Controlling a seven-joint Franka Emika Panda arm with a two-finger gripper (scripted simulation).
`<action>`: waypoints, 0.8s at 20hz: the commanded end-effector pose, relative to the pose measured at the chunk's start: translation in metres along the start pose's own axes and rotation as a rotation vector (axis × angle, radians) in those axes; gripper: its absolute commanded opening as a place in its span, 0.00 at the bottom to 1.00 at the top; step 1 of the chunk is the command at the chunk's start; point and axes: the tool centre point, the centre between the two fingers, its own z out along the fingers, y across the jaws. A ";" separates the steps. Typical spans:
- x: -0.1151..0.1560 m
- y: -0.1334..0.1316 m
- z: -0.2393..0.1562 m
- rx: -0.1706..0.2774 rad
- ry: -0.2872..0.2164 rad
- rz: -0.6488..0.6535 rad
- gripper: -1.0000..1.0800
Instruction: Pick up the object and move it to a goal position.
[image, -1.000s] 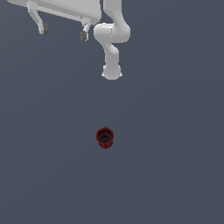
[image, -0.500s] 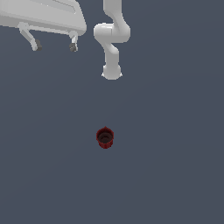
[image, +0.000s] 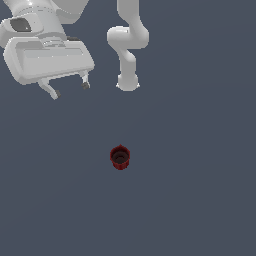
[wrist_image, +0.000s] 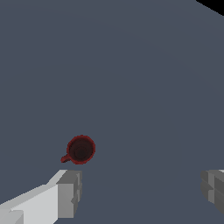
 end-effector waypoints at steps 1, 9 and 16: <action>-0.011 -0.006 0.026 0.042 0.019 -0.032 1.00; -0.045 -0.045 0.124 0.196 0.064 -0.137 1.00; -0.068 -0.094 0.202 0.326 0.090 -0.220 1.00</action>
